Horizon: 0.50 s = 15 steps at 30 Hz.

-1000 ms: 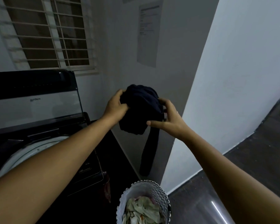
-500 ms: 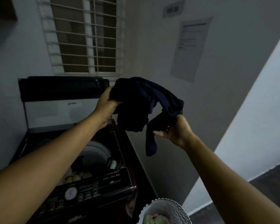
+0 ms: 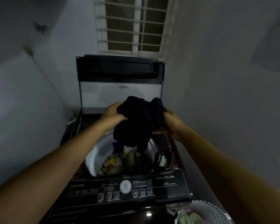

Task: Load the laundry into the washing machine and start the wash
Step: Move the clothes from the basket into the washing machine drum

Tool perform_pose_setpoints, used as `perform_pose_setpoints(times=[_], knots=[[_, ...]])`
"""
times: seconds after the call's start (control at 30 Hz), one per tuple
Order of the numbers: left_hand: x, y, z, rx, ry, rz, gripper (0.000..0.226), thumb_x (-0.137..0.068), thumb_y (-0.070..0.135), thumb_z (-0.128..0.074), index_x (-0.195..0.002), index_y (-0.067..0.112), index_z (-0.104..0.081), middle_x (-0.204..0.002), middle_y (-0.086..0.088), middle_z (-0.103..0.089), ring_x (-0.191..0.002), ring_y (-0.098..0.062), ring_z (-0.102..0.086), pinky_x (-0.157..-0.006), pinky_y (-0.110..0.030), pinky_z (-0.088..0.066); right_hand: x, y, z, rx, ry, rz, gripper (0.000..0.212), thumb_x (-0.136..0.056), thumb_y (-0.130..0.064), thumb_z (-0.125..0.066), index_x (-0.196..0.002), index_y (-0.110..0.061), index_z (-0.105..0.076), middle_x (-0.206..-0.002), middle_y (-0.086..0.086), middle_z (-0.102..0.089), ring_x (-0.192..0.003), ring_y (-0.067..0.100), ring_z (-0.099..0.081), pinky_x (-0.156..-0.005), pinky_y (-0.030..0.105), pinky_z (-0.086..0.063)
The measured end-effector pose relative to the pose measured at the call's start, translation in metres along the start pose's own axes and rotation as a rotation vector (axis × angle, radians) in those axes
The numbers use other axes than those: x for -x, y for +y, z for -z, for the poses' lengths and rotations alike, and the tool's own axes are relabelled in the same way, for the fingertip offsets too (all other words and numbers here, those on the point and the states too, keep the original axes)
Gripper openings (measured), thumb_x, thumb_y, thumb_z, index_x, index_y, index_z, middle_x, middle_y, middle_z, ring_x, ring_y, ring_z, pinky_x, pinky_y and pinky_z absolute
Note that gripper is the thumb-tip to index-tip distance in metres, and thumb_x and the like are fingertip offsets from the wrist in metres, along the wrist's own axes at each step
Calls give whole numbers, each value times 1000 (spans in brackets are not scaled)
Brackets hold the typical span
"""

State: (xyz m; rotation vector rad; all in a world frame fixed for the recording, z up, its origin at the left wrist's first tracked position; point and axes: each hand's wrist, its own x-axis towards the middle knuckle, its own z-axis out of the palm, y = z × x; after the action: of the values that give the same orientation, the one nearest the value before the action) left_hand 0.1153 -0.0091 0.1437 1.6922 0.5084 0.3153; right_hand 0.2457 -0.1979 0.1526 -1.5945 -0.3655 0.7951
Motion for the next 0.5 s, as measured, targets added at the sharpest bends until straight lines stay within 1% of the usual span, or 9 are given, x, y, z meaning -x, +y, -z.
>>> perform_pose_setpoints(times=[0.03, 0.1, 0.2, 0.27, 0.3, 0.33, 0.37, 0.43, 0.5], knots=[[-6, -14, 7, -15, -23, 37, 60, -79, 12, -83, -131, 28, -58, -115, 8, -66, -101, -7, -64, -80, -17, -52, -10, 9, -8, 27, 30, -27, 35, -101, -23, -60, -136, -22, -56, -128, 12, -66, -102, 39, -70, -77, 56, -62], [-15, -42, 17, -33, -27, 101, 59, -75, 5, -83, -128, 22, -65, -116, -2, -71, -105, -18, -68, -90, -30, -57, -28, 29, -21, 44, 69, -106, 26, -103, -19, -56, -128, -25, -56, -122, 10, -65, -99, 39, -69, -74, 55, -62], [-24, -82, 25, -61, -53, 202, 51, -67, 12, -86, -114, 28, -71, -108, -1, -76, -103, -22, -71, -93, -41, -58, -49, 58, -34, 71, 70, -254, 24, -107, -20, -45, -126, -33, -51, -120, 8, -60, -100, 35, -64, -71, 49, -62], [-32, -111, 28, -110, -85, 255, 48, -66, 21, -87, -110, 32, -71, -104, 3, -76, -100, -19, -72, -92, -41, -58, -68, 83, -39, 89, 109, -355, 24, -109, -26, -42, -129, -36, -50, -124, 8, -57, -107, 38, -60, -70, 47, -59], [-34, -123, 28, -156, -96, 274, 46, -68, 25, -86, -110, 33, -70, -102, 5, -76, -99, -16, -72, -92, -38, -58, -75, 95, -42, 99, 127, -388, 26, -109, -30, -42, -133, -36, -49, -126, 8, -56, -110, 38, -59, -68, 44, -57], [-36, -135, 29, -208, -104, 297, 45, -70, 28, -86, -112, 34, -69, -101, 8, -74, -97, -13, -70, -92, -35, -57, -83, 108, -45, 105, 145, -417, 26, -108, -32, -44, -133, -38, -49, -124, 7, -58, -109, 36, -60, -65, 41, -56], [-40, -149, 29, -268, -103, 319, 48, -70, 33, -85, -114, 35, -66, -102, 10, -72, -97, -11, -68, -92, -33, -56, -92, 122, -48, 107, 161, -440, 22, -107, -35, -45, -128, -39, -50, -119, 4, -60, -102, 31, -62, -64, 40, -55], [-47, -173, 29, -354, -92, 352, 65, -70, 36, -85, -130, 33, -61, -113, 9, -68, -105, -15, -65, -98, -35, -53, -106, 148, -56, 104, 175, -480, 16, -106, -38, -47, -121, -38, -52, -112, 2, -64, -89, 23, -63, -61, 39, -57], [-53, -194, 31, -472, -102, 387, 73, -75, 34, -82, -141, 26, -52, -129, 2, -61, -118, -21, -59, -103, -36, -49, -119, 170, -63, 80, 179, -518, 21, -106, -38, -47, -125, -33, -55, -116, 5, -65, -88, 25, -65, -56, 38, -58]])
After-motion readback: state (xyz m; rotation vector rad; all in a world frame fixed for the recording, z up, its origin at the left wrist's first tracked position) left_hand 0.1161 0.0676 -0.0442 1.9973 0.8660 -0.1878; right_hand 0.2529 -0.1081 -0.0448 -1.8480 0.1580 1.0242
